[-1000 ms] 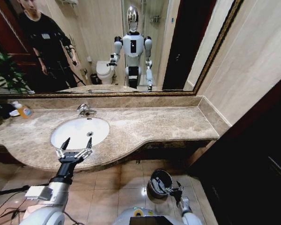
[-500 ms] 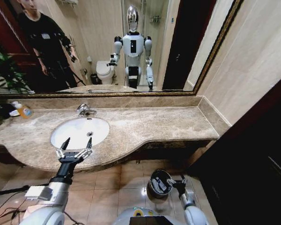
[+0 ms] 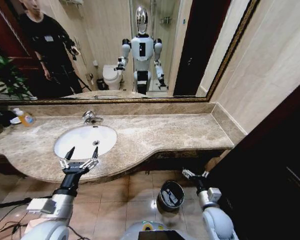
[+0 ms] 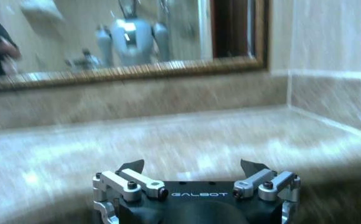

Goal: Pick up the trash from the sink and place it in the trash bin.

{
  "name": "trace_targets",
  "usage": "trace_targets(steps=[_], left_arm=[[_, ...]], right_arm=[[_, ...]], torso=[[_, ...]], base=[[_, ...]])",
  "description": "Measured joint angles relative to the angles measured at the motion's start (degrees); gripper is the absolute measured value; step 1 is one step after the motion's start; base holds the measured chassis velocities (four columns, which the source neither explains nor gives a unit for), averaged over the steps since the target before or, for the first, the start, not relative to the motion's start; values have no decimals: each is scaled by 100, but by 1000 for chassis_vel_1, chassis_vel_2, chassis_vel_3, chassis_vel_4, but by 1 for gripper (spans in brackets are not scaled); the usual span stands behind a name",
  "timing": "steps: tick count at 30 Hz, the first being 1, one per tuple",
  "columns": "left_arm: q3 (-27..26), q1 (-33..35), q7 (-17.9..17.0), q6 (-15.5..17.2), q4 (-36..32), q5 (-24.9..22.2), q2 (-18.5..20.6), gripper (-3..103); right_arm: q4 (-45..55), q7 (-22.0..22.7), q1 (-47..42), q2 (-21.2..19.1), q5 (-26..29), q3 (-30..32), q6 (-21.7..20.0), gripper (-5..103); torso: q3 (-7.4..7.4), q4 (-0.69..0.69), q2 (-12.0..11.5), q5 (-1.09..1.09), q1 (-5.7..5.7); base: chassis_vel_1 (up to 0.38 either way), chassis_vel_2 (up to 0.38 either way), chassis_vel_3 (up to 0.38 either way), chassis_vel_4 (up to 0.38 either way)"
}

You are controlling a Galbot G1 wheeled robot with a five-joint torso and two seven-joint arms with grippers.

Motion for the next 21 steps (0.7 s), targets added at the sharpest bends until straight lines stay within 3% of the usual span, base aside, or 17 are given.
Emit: trace_targets(steps=[8, 10, 21], left_arm=[[0, 0, 0, 0, 0, 0, 0, 100], [0, 0, 0, 0, 0, 0, 0, 100], [0, 0, 0, 0, 0, 0, 0, 100]], right_arm=[[160, -323, 424, -3, -14, -58, 10, 100], [-65, -666, 660, -107, -1, 38, 133, 100], [-172, -732, 802, -622, 399, 372, -125, 100]], torso=[[0, 0, 0, 0, 0], [0, 0, 0, 0, 0], [0, 0, 0, 1, 0]], base=[[0, 0, 0, 0], [0, 0, 0, 0], [0, 0, 0, 0]])
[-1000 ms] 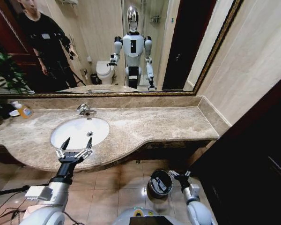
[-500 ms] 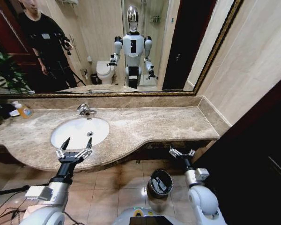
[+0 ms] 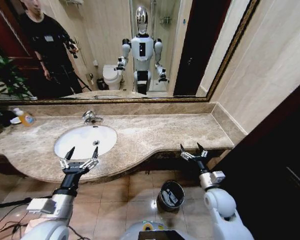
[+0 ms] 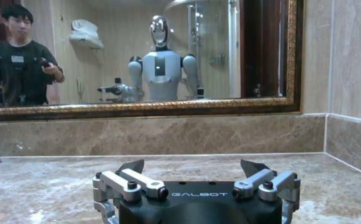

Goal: Pick up the trash from the sink and place it in the trash bin.

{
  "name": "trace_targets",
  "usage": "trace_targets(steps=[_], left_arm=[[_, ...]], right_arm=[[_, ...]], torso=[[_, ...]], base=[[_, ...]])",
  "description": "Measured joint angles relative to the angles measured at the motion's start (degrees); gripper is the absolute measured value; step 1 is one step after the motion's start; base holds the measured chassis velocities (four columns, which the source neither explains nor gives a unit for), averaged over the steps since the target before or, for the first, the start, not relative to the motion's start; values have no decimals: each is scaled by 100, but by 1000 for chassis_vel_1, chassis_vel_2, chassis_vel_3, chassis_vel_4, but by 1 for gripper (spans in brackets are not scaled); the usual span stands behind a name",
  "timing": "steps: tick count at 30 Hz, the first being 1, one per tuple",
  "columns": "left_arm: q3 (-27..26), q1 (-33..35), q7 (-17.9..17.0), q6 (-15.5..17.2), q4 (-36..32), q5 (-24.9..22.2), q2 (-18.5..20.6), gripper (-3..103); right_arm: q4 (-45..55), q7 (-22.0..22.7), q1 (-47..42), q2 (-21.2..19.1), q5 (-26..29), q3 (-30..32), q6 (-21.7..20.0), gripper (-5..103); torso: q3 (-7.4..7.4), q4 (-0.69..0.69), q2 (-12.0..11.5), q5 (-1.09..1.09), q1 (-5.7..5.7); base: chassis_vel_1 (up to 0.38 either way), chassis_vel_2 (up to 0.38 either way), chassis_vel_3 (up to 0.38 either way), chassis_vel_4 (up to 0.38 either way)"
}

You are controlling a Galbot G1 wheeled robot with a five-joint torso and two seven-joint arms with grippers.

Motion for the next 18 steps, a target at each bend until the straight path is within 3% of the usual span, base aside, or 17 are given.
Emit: trace_targets(steps=[7, 18], left_arm=[[0, 0, 0, 0, 0, 0, 0, 100], [0, 0, 0, 0, 0, 0, 0, 100]], right_arm=[[-137, 15, 126, -329, 285, 174, -150, 100], [-96, 259, 103, -334, 480, 97, -234, 100]], torso=[[0, 0, 0, 0, 0], [0, 0, 0, 0, 0]], base=[[0, 0, 0, 0], [0, 0, 0, 0]])
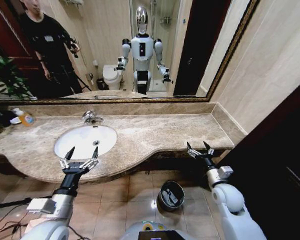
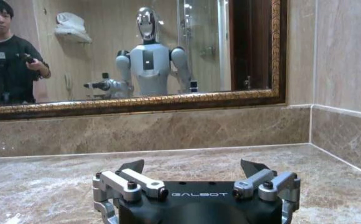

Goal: Pick up the trash from the sink and place it in the trash bin.

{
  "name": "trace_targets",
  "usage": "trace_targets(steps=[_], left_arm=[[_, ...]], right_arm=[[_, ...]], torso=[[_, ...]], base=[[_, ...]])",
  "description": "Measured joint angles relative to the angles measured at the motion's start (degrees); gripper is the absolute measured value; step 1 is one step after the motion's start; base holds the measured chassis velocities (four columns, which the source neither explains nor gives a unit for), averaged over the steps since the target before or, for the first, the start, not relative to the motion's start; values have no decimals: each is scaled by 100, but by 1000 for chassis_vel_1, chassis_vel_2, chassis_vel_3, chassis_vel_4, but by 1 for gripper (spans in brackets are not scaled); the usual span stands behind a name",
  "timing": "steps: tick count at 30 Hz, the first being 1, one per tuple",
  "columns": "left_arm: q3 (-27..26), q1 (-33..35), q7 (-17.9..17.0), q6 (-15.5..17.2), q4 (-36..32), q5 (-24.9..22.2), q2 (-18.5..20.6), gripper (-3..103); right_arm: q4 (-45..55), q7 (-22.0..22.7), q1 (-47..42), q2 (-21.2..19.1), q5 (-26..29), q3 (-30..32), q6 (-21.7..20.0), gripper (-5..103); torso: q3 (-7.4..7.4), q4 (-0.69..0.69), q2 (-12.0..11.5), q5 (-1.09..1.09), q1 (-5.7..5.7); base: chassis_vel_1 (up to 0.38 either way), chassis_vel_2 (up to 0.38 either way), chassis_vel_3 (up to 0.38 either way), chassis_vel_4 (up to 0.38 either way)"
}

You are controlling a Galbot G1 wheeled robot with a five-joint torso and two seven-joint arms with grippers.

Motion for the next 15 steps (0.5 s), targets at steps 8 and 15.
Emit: trace_targets(steps=[8, 15], left_arm=[[0, 0, 0, 0, 0, 0, 0, 100], [0, 0, 0, 0, 0, 0, 0, 100]], right_arm=[[11, 10, -5, 12, -4, -7, -3, 100], [13, 11, -7, 14, -10, -8, -3, 100]], torso=[[0, 0, 0, -1, 0], [0, 0, 0, 0, 0]], base=[[0, 0, 0, 0], [0, 0, 0, 0]])
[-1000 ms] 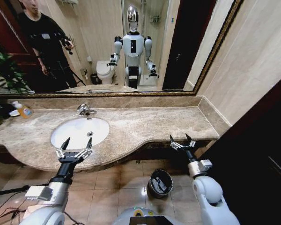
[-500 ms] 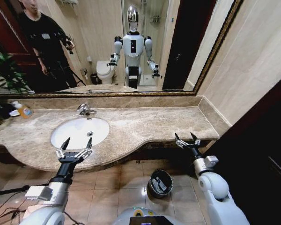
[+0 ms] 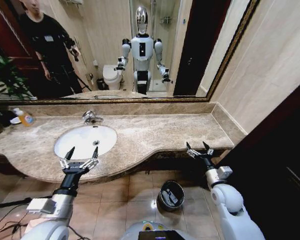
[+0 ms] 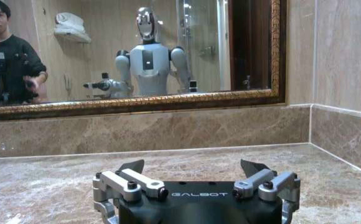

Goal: Pick up the trash from the sink and place it in the trash bin.

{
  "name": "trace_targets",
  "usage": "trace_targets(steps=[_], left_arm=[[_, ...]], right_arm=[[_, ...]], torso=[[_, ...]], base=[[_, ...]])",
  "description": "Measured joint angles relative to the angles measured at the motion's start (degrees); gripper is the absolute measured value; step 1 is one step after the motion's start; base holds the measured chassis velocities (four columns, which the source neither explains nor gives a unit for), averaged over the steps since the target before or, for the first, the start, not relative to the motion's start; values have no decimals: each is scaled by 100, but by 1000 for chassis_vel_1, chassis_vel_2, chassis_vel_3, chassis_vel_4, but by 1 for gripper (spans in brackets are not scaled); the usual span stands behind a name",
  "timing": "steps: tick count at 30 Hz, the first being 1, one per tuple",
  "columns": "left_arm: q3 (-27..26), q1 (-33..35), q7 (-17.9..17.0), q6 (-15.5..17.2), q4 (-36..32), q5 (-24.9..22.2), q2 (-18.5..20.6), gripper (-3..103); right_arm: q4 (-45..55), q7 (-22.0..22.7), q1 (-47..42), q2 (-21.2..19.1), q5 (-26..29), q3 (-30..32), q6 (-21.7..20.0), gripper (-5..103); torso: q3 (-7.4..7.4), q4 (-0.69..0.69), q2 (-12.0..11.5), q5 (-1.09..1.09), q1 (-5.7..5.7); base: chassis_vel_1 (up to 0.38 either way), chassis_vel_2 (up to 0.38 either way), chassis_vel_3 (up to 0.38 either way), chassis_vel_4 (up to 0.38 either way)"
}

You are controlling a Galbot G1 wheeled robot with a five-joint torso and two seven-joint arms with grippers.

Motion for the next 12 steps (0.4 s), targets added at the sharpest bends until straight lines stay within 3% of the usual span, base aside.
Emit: trace_targets(steps=[12], left_arm=[[0, 0, 0, 0, 0, 0, 0, 100]], right_arm=[[4, 0, -1, 4, -6, -1, 1, 100]], torso=[[0, 0, 0, 0, 0]], base=[[0, 0, 0, 0]])
